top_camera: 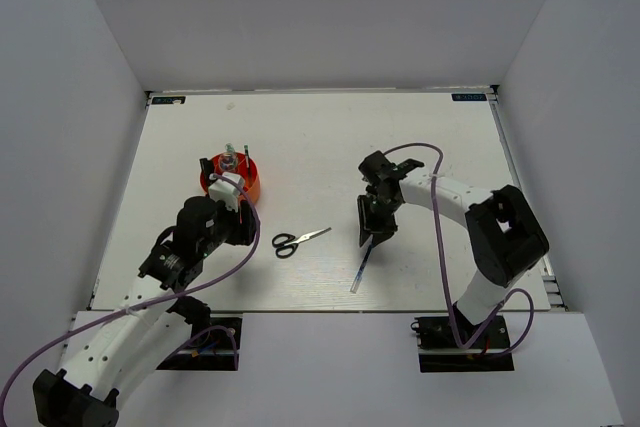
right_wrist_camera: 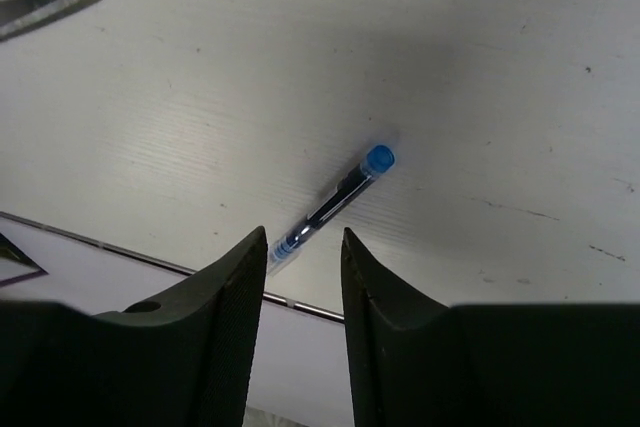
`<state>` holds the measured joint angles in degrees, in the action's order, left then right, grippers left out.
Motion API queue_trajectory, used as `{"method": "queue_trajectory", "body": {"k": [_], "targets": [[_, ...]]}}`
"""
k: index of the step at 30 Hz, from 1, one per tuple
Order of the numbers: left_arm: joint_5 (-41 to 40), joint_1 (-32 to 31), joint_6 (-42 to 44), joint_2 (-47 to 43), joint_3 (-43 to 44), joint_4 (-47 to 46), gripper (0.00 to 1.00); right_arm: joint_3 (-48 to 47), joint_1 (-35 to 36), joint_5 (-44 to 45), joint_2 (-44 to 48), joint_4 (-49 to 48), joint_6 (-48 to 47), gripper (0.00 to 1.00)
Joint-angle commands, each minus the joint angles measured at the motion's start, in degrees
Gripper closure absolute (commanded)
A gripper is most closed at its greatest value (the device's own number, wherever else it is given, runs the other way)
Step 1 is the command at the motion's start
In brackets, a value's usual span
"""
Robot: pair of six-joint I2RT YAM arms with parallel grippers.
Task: Sort the stationery into containers
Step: Pick up the pen from the center of the board.
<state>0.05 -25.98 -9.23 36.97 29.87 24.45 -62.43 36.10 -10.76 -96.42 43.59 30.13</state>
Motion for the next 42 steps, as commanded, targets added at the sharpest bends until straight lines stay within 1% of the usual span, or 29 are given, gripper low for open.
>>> {"method": "queue_trajectory", "body": {"k": [1,2,6,11,12,19,21,34,36,37,40,41,42], "targets": [[0.6,0.2,0.5,-1.0,1.9,0.0,0.35,-0.1,0.4,2.9,-1.1,-2.6,4.6,0.61],[0.6,0.1,0.5,-0.8,1.9,0.2,0.35,-0.1,0.7,3.5,-1.5,-2.5,4.8,0.63],[0.6,0.1,0.5,-0.8,1.9,0.2,0.35,0.5,0.7,4.4,-2.5,-3.2,5.6,0.64],[0.6,0.1,0.5,-1.2,2.0,0.1,0.35,2.0,1.1,5.2,-2.5,-3.4,6.0,0.64],[0.6,0.1,0.5,-1.0,1.9,0.1,0.35,2.1,1.1,5.2,-2.5,-3.3,5.9,0.66],[0.6,0.2,0.4,-1.4,1.9,-0.1,0.35,2.2,1.3,5.4,-2.6,-2.6,5.5,0.66],[0.5,0.2,0.4,-1.4,2.0,0.0,0.35,2.1,1.3,5.8,-2.6,-2.4,5.6,0.67],[0.2,0.2,0.4,-1.8,1.8,-0.1,0.35,2.7,3.1,9.9,-7.2,-4.0,6.0,0.7],[0.2,0.2,0.4,-2.1,1.8,-0.1,0.35,2.6,3.4,10.4,-7.6,-4.3,5.8,0.73],[0.2,0.1,0.4,-3.2,1.8,-0.1,0.35,2.6,3.5,10.5,-8.4,-4.0,5.6,0.76],[0.2,0.2,0.4,-2.4,1.9,-0.1,0.35,1.4,3.5,12.3,-9.7,-3.6,5.6,0.85],[0.2,0.2,0.3,-2.6,1.8,-0.2,0.35,1.2,3.5,12.6,-10.6,-3.7,5.6,0.9],[0.3,0.1,0.4,-2.6,1.8,-0.2,0.35,0.6,3.6,12.6,-11.4,-3.6,5.6,0.92]]}}
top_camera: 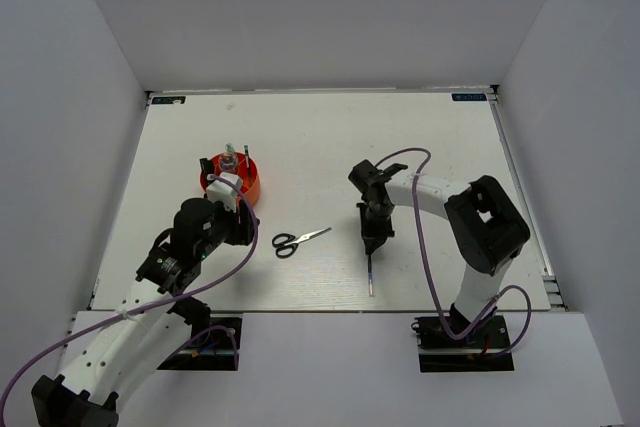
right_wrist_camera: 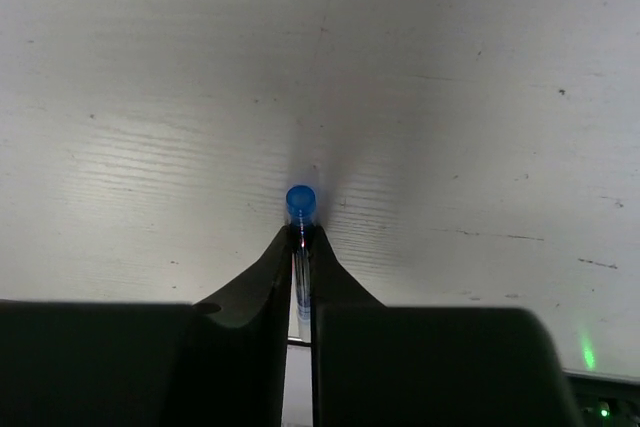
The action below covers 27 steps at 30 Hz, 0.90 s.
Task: Sort the stationery into containers
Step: Pick up the pen from the center of the board.
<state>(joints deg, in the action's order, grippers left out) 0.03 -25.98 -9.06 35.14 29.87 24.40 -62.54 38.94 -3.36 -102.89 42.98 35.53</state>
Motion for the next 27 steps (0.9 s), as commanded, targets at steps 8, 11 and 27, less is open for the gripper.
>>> {"method": "queue_trajectory", "body": {"k": [8,11,27], "targets": [[0.2,0.2,0.2,-0.9,1.7,0.1,0.35,-5.0,0.2,3.9,-8.3,-5.7,-2.7,1.0],[-1.1,0.2,0.3,-1.4,1.7,0.3,0.35,-8.8,0.2,3.9,-7.5,-7.6,-7.5,1.0],[-14.6,0.2,1.1,-8.9,-0.9,-1.6,0.35,-44.7,1.7,-3.3,-10.2,-15.5,-37.2,1.0]]}}
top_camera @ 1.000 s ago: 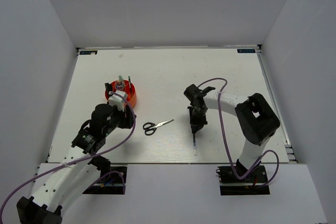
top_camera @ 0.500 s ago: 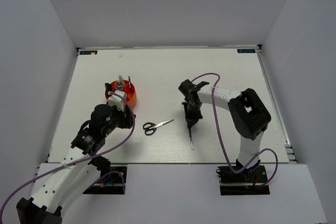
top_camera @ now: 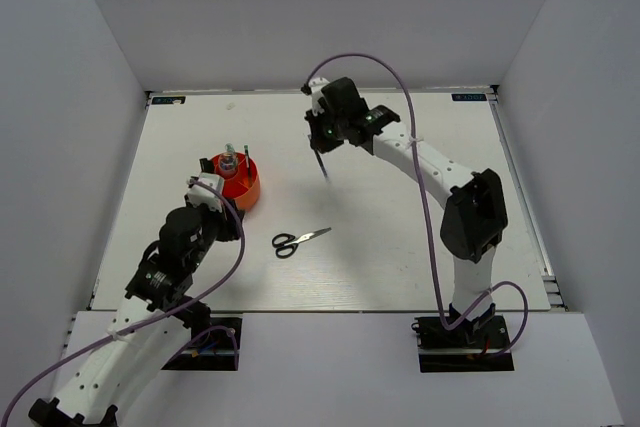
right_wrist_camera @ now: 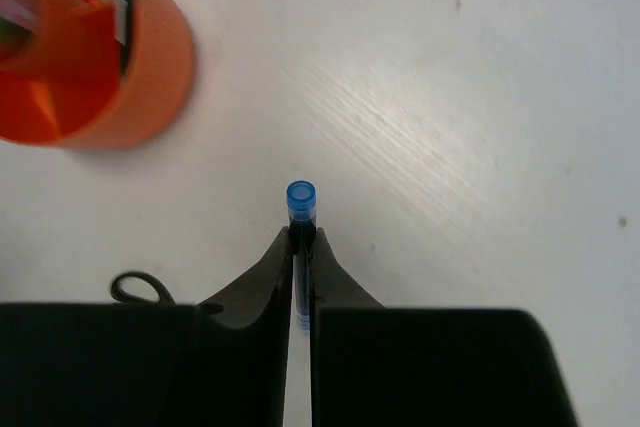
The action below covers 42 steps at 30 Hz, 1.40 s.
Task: Sort the stationery into containers
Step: Pick up the pen from the center of the board, then place the pen in the storage box.
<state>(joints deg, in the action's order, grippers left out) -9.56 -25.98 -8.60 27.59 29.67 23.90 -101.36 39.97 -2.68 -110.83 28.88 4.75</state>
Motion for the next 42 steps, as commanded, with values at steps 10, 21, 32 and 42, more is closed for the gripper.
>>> {"method": "queue_trajectory", "body": {"k": [10,21,32,42], "targets": [[-15.2,0.2,0.7,-7.6,-2.8,-2.7,0.35,-15.5,2.5,-26.7,-8.6,-20.0,4.1,1.0],[-16.5,0.2,0.7,-8.6,-2.6,-2.5,0.35,-20.4,4.3,-32.3,-19.7,-38.2,11.0,1.0],[-15.6,0.1,0.4,-8.5,-2.6,-2.5,0.35,-17.7,4.7,-30.5,-23.4,-40.9,11.2,1.0],[-15.0,0.1,0.3,-7.9,-2.5,-2.4,0.35,-15.1,4.6,-29.0,-25.0,-41.5,9.4,0.95]]}}
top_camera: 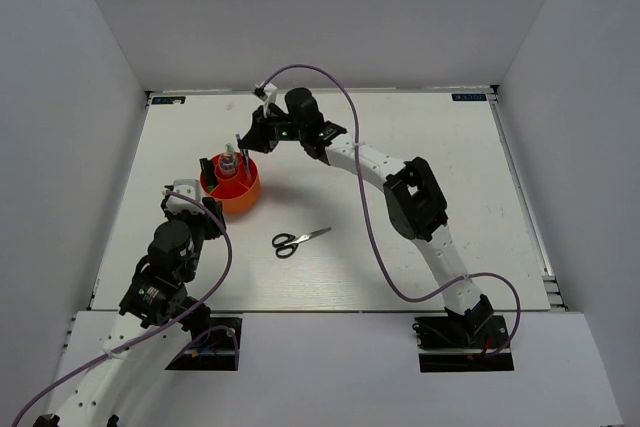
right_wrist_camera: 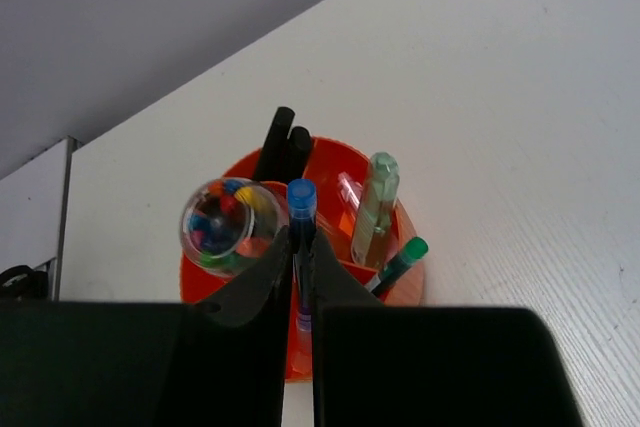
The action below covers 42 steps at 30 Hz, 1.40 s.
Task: Sort the stationery into containers
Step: Place the pen in the storage box, then pick up the scissors from the center of the board.
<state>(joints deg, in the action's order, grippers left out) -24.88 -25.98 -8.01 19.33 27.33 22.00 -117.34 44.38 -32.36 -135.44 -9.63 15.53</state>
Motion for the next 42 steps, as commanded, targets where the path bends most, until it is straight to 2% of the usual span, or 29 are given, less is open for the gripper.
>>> {"method": "queue_trajectory", "body": {"k": [1,2,3,5,6,9,15,16,18,19,20,22,23,24,25,26,27,28,29,31,32,33,34,35,36,37,38,39,42], "targets": [[0.4,0.2,-0.3,0.5,-0.2,-0.5,0.35,1.3,0.2,0.6,-0.4,-2.9,-1.7,0.91],[0.4,0.2,-0.2,0.6,-0.3,-0.5,0.35,1.7,0.2,0.2,-0.3,-2.8,-2.4,0.85],[0.5,0.2,-0.2,0.6,-0.3,-0.3,0.35,1.9,0.0,0.0,-0.3,-2.9,-2.5,0.69],[0.9,0.2,-0.3,0.9,-0.1,-0.4,0.35,2.8,-0.1,-1.5,0.5,-2.8,-2.4,0.59],[1.0,0.1,-0.3,1.0,-0.2,-0.4,0.35,3.1,-0.2,-1.8,0.7,-2.4,-2.4,0.49],[2.4,0.2,-0.1,1.7,-0.1,-0.3,0.33,4.6,-0.3,-3.0,2.5,-1.6,-2.2,0.45],[9.1,0.2,0.5,4.6,0.5,-0.1,0.32,6.2,-0.6,-4.0,6.5,1.1,-1.6,0.47],[9.8,0.3,0.8,5.0,0.6,0.0,0.36,6.3,-0.7,-3.9,8.4,3.0,-1.6,0.47],[13.1,0.2,1.1,6.3,0.9,0.1,0.47,7.5,-1.1,-4.5,10.0,5.3,-1.7,0.48],[13.8,0.1,1.2,6.5,0.7,0.0,0.6,8.2,-1.1,-4.6,12.8,7.7,-2.8,0.48],[15.9,0.2,1.3,6.9,0.8,0.1,0.68,8.4,-1.3,-4.3,14.0,9.2,-3.0,0.48],[21.0,0.2,1.3,9.0,1.5,0.8,0.87,10.0,-2.3,-4.2,18.6,16.8,-7.8,0.48],[22.1,0.3,1.4,9.6,1.8,0.8,0.9,10.1,-2.5,-2.6,21.4,23.2,-10.6,0.48],[23.4,0.1,0.7,12.3,1.9,0.7,0.92,11.5,-2.7,-1.4,23.0,26.7,-13.4,0.57],[27.4,0.2,-0.2,13.4,2.5,1.6,0.93,12.9,-2.7,0.4,26.2,29.9,-20.6,0.76],[28.6,0.2,-0.7,16.8,4.0,2.5,0.91,14.4,-2.7,1.8,29.8,38.5,-26.4,1.0],[30.0,0.2,-2.3,19.0,5.2,3.6,0.85,18.8,-2.6,2.8,31.3,41.4,-30.1,1.0],[34.1,0.0,-3.4,23.4,9.4,7.2,0.67,20.2,-3.0,3.0,35.4,50.4,-32.6,1.0],[34.5,-0.5,-3.9,28.2,10.7,8.5,0.6,21.6,-3.1,3.7,36.6,53.0,-36.8,1.0],[33.1,-3.7,-4.6,36.5,15.3,11.6,0.52,28.5,-3.6,5.7,40.1,58.2,-39.8,0.63],[31.8,-5.1,-4.5,38.5,16.4,13.7,0.44,31.7,-4.0,5.1,42.0,61.2,-41.2,0.5],[28.6,-8.0,-4.2,40.2,17.7,14.7,0.42,33.4,-4.2,3.6,43.0,63.0,-41.5,0.45],[26.4,-10.5,-3.2,46.1,21.6,15.8,0.41,39.8,-5.2,2.0,45.2,63.2,-41.6,0.52],[25.2,-12.2,-3.2,48.1,23.3,18.4,0.41,42.3,-5.3,1.1,47.9,62.6,-41.5,0.68],[23.9,-12.5,-3.2,50.1,26.4,20.6,0.45,44.5,-5.6,-0.5,50.7,60.5,-41.0,1.0],[23.7,-12.8,-2.9,56.1,29.4,21.9,0.51,51.0,-6.1,-0.9,52.1,59.3,-40.1,1.0],[24.4,-12.6,-2.9,57.7,30.6,23.6,0.62,53.2,-6.4,-3.8,56.8,55.6,-39.7,1.0],[24.4,-12.3,-2.9,60.5,32.2,24.0,0.67,54.9,-7.1,-4.0,58.3,54.0,-39.2,1.0],[24.8,-11.4,-3.2,65.7,35.6,26.6,0.73,63.1,-8.4,-4.9,66.1,48.9,-38.2,1.0]]}}
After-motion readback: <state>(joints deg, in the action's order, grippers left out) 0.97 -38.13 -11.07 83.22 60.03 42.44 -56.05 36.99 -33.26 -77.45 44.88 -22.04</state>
